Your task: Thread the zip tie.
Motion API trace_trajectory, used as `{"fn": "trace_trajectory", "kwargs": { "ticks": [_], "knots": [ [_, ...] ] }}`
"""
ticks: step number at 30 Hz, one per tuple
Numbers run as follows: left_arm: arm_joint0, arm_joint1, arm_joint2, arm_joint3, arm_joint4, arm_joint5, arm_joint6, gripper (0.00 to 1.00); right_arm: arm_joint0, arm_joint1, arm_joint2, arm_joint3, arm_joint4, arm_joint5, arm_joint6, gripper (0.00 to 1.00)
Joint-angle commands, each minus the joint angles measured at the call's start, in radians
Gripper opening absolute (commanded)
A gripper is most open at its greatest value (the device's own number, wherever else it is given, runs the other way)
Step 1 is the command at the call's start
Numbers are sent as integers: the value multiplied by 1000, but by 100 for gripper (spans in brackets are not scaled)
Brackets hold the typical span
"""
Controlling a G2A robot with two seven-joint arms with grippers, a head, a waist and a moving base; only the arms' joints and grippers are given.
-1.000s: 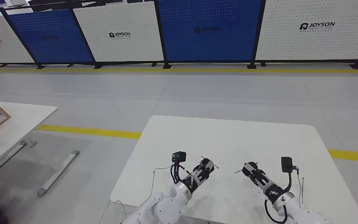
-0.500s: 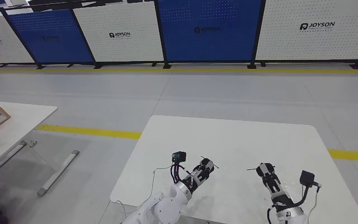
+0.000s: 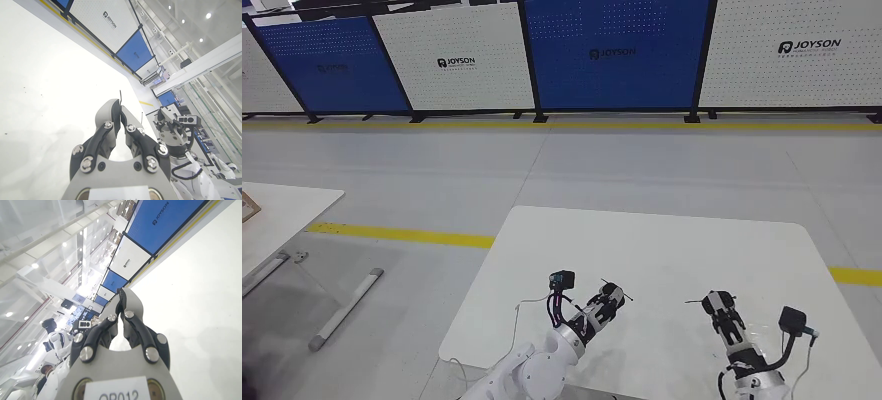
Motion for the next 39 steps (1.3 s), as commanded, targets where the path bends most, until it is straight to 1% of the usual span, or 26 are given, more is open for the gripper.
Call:
{"fn": "trace_trajectory", "kwargs": {
  "ticks": [1, 4, 6, 10, 20, 22, 26, 30, 32, 39],
  "knots": [
    [0, 0, 0, 0, 0, 0, 0, 0, -4, -7, -11, 14, -28, -14, -43, 0],
    [0, 0, 0, 0, 0, 0, 0, 0, -15, -18, -46, 32, -55, -48, -86, 0],
    [0, 0, 0, 0, 0, 0, 0, 0, -16, -25, -60, 45, -76, -60, -112, 0],
    [0, 0, 0, 0, 0, 0, 0, 0, 0, -43, -104, 68, -145, -37, -169, 0],
    [0, 0, 0, 0, 0, 0, 0, 0, 0, -44, -104, 68, -142, -38, -166, 0],
    [0, 0, 0, 0, 0, 0, 0, 0, 1, -48, -106, 64, -140, -46, -164, 0],
    [0, 0, 0, 0, 0, 0, 0, 0, 22, -66, -155, 88, -169, -52, -168, 0],
    [0, 0, 0, 0, 0, 0, 0, 0, 70, -92, -212, 142, -173, -52, -181, 0],
    [0, 0, 0, 0, 0, 0, 0, 0, 88, -102, -228, 163, -180, -40, -197, 0],
    [0, 0, 0, 0, 0, 0, 0, 0, 92, -106, -233, 168, -181, -38, -202, 0]
  ]
}}
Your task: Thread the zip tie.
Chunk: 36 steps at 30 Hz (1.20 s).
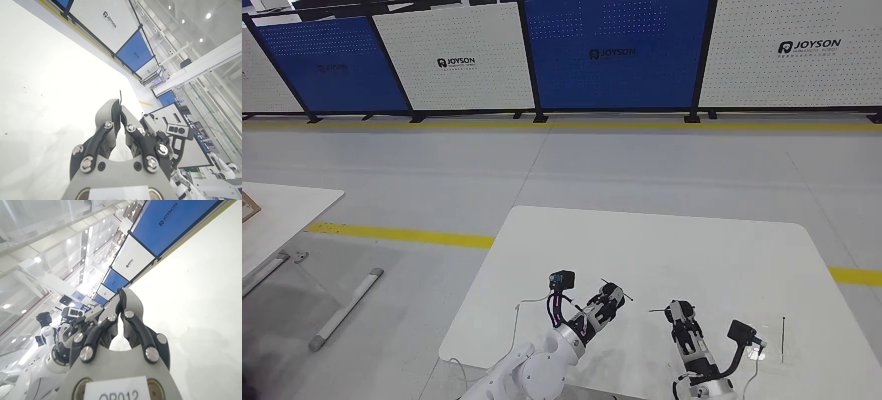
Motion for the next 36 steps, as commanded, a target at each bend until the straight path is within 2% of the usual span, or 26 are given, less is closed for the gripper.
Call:
{"fn": "trace_trajectory", "kwargs": {
  "ticks": [1, 4, 8, 17, 22, 26, 29, 36],
  "knots": [
    [0, 0, 0, 0, 0, 0, 0, 0, 0, 0, 0, 0, 0, 0, 0, 0],
    [-2, -4, -3, 2, -28, 6, 19, 0, 0, 0, 0, 0, 0, 0, 0, 0],
    [-13, -8, -5, 6, -47, 35, 30, 0, 0, 0, 0, 0, 0, 0, 0, 0],
    [-14, -9, -6, 6, -48, 36, 29, 0, 2, -2, 8, -4, 24, -3, 17, 0],
    [-14, -9, -6, 6, -48, 36, 29, 0, 42, -19, 9, -1, 75, -2, 50, 0],
    [-14, -9, -6, 6, -48, 36, 29, 0, 104, -46, -39, 45, 88, 27, 71, 0],
    [-14, -9, -6, 6, -48, 36, 29, 0, 134, -63, -56, 82, 106, 24, 68, 0],
    [-14, -9, -6, 6, -48, 36, 29, 0, 134, -63, -56, 82, 106, 24, 68, 0]
  ]
}}
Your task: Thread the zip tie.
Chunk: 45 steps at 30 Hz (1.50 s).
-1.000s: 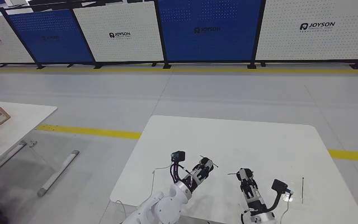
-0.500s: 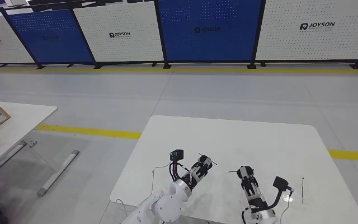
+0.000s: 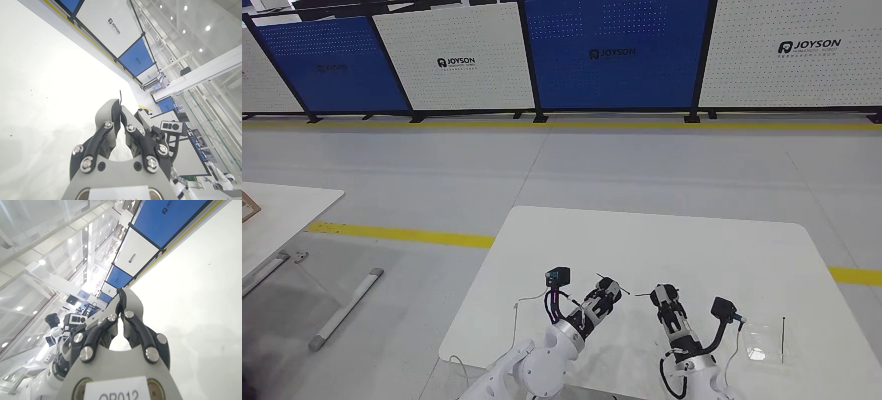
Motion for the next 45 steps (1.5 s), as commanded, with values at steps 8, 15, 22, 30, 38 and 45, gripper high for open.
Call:
{"fn": "trace_trajectory", "kwargs": {
  "ticks": [8, 15, 22, 30, 38, 45],
  "knots": [
    [0, 0, 0, 0, 0, 0, 0, 0, -11, -7, 11, 10, 0, -14, 9, 0],
    [0, 0, 0, 0, 0, 0, 0, 0, -13, -17, 20, 31, 8, -54, 47, 0],
    [0, 0, 0, 0, 0, 0, 0, 0, -14, -18, 22, 30, 10, -52, 50, 0],
    [0, 0, 0, 0, 0, 0, 0, 0, -2, -35, 32, 38, 37, -29, 70, 0],
    [0, 0, 0, 0, 0, 0, 0, 0, 6, -42, 27, 48, 32, -14, 72, 0],
    [0, 0, 0, 0, 0, 0, 0, 0, -4, -47, 48, 36, 47, -14, 91, 0]
  ]
}}
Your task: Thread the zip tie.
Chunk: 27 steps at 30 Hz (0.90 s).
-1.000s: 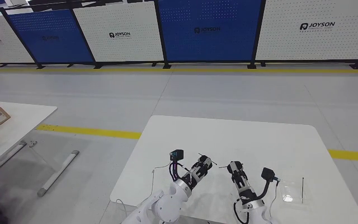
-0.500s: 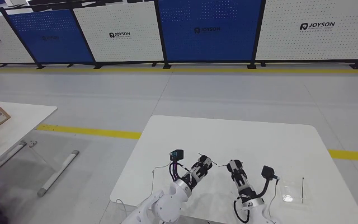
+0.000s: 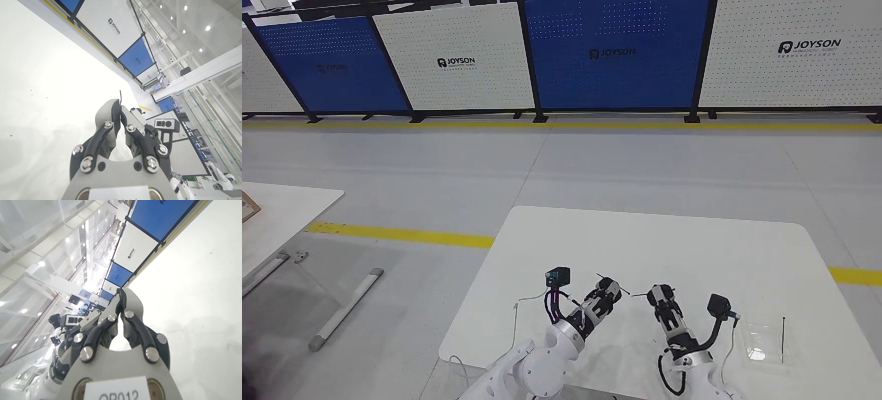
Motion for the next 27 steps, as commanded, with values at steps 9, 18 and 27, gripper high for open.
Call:
{"fn": "trace_trajectory", "kwargs": {
  "ticks": [9, 18, 27],
  "knots": [
    [0, 0, 0, 0, 0, 0, 0, 0, 2, -14, 18, 7, 4, -6, 32, 0],
    [0, 0, 0, 0, 0, 0, 0, 0, 15, -33, 10, 24, -20, 14, 30, 0],
    [0, 0, 0, 0, 0, 0, 0, 0, 16, -42, 8, 37, -51, -12, 15, 0]
  ]
}}
